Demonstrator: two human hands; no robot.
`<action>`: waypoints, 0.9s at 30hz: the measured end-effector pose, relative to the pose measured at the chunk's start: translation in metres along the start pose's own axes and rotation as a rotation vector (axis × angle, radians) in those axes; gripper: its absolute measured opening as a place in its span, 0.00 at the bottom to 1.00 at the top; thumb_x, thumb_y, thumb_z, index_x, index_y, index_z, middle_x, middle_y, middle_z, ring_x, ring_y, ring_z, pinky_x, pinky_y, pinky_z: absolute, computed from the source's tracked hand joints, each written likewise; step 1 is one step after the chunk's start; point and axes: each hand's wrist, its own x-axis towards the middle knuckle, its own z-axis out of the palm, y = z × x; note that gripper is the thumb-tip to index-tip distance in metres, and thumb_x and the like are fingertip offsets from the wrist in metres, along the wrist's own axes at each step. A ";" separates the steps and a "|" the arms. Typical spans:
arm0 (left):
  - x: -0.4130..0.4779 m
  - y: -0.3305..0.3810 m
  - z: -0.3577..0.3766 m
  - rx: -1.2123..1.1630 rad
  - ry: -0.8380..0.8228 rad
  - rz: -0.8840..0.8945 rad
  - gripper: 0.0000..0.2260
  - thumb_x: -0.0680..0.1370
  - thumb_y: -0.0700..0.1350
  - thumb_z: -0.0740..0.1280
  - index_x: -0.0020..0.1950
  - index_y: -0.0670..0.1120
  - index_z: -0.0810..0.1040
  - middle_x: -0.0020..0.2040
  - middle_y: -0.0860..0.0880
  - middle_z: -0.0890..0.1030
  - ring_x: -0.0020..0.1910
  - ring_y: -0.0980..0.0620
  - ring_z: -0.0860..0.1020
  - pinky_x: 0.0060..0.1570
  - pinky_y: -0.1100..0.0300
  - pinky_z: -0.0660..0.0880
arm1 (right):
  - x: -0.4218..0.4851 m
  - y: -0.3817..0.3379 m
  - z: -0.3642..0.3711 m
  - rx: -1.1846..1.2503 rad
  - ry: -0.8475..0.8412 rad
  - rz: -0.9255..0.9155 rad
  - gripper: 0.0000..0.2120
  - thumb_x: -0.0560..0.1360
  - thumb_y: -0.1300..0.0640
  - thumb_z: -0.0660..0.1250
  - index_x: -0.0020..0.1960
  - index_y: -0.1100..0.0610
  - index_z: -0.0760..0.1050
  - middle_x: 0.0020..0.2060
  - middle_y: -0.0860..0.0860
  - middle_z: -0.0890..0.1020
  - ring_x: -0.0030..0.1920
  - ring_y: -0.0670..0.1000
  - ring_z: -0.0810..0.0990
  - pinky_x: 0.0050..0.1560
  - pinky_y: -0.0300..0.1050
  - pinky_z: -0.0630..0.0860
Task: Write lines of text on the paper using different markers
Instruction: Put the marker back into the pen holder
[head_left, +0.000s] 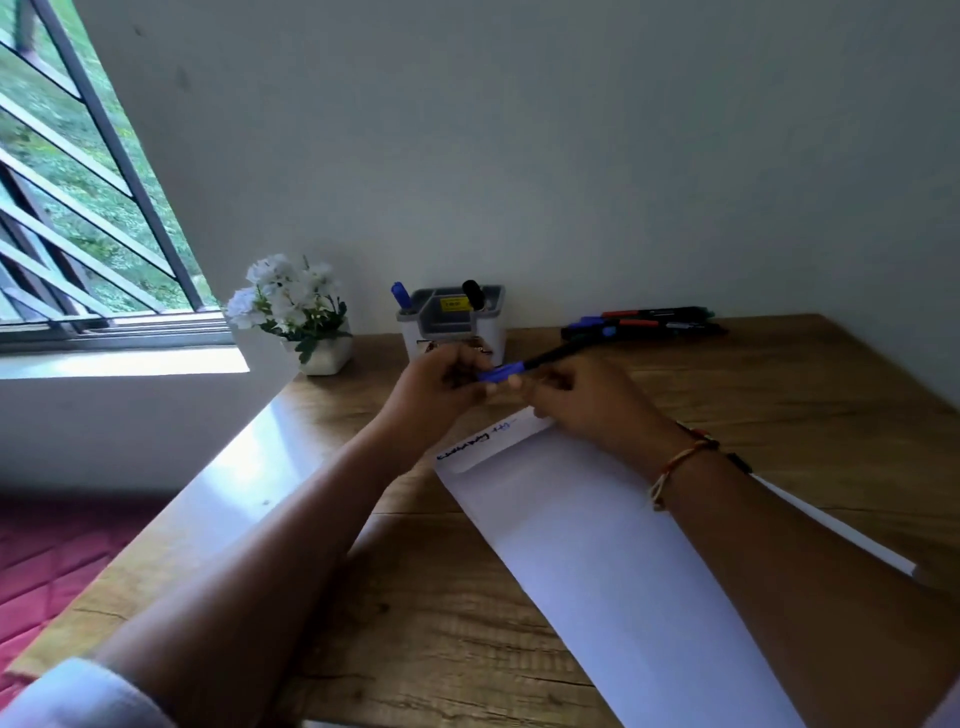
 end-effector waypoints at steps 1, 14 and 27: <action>-0.001 0.000 0.000 -0.059 -0.032 0.008 0.11 0.73 0.35 0.74 0.48 0.50 0.80 0.52 0.44 0.83 0.54 0.45 0.82 0.56 0.52 0.79 | -0.001 -0.002 0.001 0.099 -0.020 0.012 0.16 0.73 0.38 0.71 0.50 0.49 0.83 0.41 0.48 0.86 0.41 0.44 0.85 0.35 0.35 0.76; -0.006 0.011 0.003 -0.278 -0.263 -0.008 0.14 0.75 0.44 0.71 0.59 0.42 0.80 0.54 0.42 0.84 0.54 0.45 0.83 0.54 0.54 0.80 | -0.008 -0.015 0.001 0.587 -0.041 0.083 0.24 0.68 0.37 0.70 0.52 0.54 0.82 0.44 0.54 0.88 0.45 0.51 0.88 0.37 0.39 0.81; 0.002 -0.003 -0.009 -0.467 -0.318 -0.102 0.14 0.76 0.48 0.69 0.59 0.44 0.82 0.56 0.40 0.83 0.56 0.45 0.82 0.55 0.54 0.80 | -0.009 -0.018 0.004 0.858 -0.231 0.146 0.13 0.85 0.55 0.58 0.58 0.60 0.78 0.49 0.60 0.87 0.50 0.56 0.87 0.42 0.43 0.84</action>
